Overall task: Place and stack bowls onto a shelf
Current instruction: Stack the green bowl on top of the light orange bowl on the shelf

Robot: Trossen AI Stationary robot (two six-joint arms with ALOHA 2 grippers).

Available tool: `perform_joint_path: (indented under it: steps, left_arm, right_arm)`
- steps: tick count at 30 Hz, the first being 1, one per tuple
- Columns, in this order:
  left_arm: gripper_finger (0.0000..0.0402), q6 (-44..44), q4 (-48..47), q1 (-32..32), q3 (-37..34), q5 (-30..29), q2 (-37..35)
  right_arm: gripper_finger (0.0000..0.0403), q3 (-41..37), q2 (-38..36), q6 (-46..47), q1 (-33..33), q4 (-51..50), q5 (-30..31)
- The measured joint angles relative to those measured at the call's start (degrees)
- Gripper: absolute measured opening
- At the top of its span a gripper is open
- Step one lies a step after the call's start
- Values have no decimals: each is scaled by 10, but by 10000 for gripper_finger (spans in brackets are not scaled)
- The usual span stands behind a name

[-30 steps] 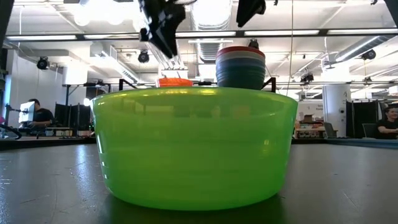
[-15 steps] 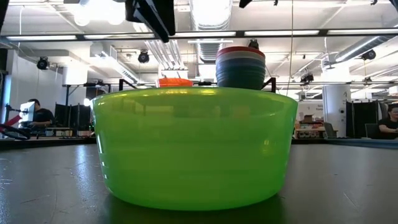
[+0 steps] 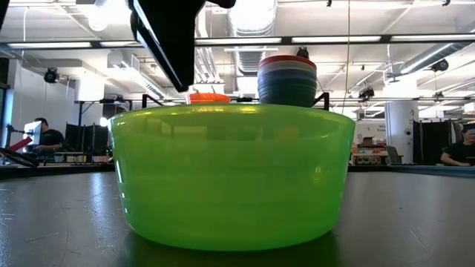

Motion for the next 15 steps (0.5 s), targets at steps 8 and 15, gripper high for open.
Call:
perform_joint_path:
  steps: [8, 15]
  left_arm:
    - [125, -4, 57, -27, 0, 0, 16]
    - [125, -26, 96, -44, 0, 12, 43]
  right_arm:
    - [123, -84, 0, 65, 53, 0, 28]
    - [123, -165, -4, 104, 98, 0, 27]
